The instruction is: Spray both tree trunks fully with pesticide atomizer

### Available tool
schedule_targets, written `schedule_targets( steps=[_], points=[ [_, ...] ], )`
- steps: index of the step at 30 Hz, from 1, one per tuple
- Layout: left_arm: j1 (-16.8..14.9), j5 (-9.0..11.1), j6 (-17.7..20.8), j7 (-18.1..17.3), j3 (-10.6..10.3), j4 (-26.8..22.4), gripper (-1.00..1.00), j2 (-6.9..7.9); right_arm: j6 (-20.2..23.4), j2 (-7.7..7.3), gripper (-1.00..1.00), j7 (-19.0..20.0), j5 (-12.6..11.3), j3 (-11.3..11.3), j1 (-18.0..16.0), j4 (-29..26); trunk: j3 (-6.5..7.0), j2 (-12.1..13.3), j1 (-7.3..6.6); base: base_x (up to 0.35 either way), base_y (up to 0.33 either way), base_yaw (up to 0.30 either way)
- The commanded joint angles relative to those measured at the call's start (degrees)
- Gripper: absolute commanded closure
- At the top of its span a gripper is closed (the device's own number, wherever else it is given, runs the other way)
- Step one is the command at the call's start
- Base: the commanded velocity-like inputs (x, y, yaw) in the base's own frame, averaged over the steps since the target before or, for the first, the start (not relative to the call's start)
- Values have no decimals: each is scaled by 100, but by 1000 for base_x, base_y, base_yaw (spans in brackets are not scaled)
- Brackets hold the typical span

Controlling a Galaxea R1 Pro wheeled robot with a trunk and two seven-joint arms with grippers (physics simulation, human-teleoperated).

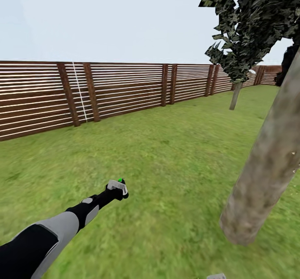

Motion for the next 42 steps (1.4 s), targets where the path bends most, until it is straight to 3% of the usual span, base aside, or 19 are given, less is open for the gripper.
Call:
schedule_targets(
  steps=[1,42],
  points=[
    [0,1,-2,5,7,-1,100,0,0,0,-100,0,0,0,1,0,2,0,0,37,75,-286],
    [0,-8,-19,-14,-15,-1,100,0,9,35,-100,0,18,9,4,18,96,0,0,1,3,-286]
  ],
)
